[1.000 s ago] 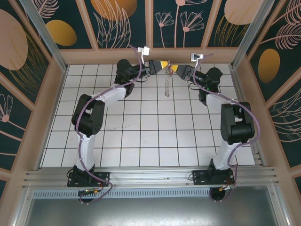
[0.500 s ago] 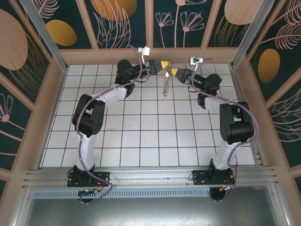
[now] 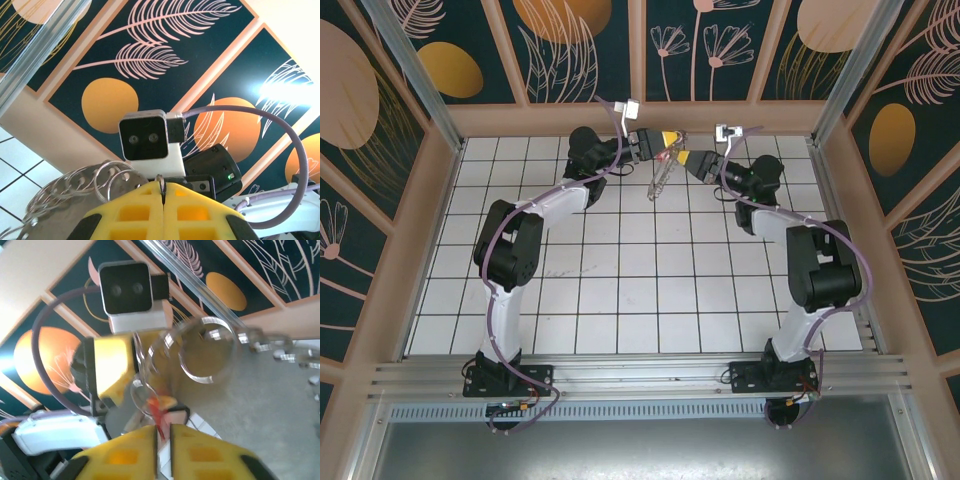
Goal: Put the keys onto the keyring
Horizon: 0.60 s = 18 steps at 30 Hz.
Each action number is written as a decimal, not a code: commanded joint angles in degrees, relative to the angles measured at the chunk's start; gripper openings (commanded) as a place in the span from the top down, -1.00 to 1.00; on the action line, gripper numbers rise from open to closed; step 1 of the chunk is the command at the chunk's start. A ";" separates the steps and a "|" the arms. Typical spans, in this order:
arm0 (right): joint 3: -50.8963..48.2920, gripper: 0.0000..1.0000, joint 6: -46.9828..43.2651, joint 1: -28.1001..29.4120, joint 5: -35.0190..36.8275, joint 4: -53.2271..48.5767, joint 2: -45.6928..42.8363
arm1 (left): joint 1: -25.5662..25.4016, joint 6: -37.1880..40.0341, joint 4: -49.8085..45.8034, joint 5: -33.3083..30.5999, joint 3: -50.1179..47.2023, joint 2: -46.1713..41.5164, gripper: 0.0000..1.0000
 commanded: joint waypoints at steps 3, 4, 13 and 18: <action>-2.60 0.30 -11.65 -1.19 0.66 -16.01 -6.21 | 0.14 -0.85 5.54 -1.42 0.37 -1.94 1.00; -2.85 0.28 -14.14 -1.58 1.65 -19.68 -7.53 | 0.13 -1.00 5.84 -1.30 0.40 -1.91 1.00; -3.86 0.26 -18.57 -4.47 6.46 -27.67 -14.95 | 0.13 -1.46 6.39 -1.43 0.67 -1.96 1.00; -1.42 0.24 -12.89 -4.49 8.13 -22.02 -15.56 | 0.09 -1.76 6.51 -1.82 0.57 -1.91 1.00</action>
